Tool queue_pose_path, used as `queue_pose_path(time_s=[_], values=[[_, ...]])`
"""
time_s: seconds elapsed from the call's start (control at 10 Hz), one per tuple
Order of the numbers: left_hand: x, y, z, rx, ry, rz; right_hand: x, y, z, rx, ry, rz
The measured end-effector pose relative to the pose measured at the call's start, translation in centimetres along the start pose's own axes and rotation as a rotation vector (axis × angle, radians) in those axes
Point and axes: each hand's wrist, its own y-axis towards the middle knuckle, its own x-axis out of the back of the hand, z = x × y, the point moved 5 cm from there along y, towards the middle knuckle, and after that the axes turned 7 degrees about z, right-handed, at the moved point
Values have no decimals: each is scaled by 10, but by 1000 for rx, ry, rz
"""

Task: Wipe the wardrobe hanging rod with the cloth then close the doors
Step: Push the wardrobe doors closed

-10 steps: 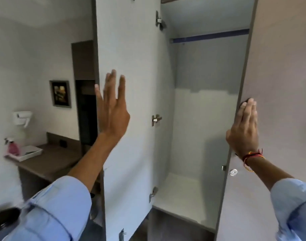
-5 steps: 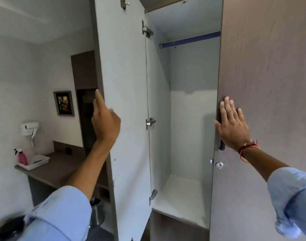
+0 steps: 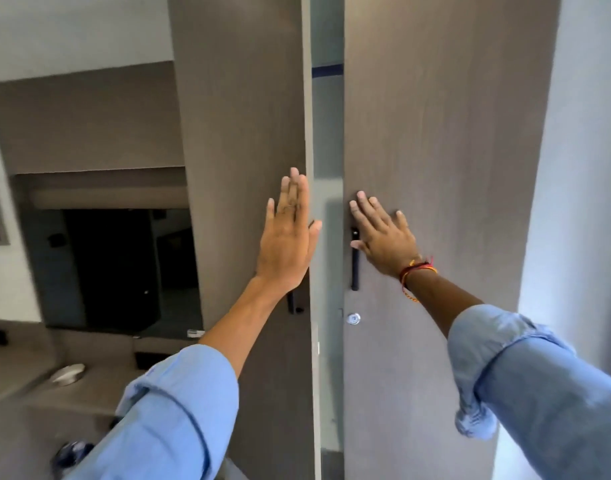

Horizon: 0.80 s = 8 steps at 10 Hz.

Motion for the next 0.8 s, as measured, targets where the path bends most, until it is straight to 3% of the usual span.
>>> queue_pose_path(time_s=[0.2, 0.6, 0.8], values=[[-76, 36, -3, 37, 61, 89, -18, 4, -6, -111, -35, 28], [-135, 75, 12, 33, 106, 255, -39, 24, -5, -139, -19, 11], [-131, 78, 11, 39, 80, 284, -12, 15, -6, -95, 363, 66]])
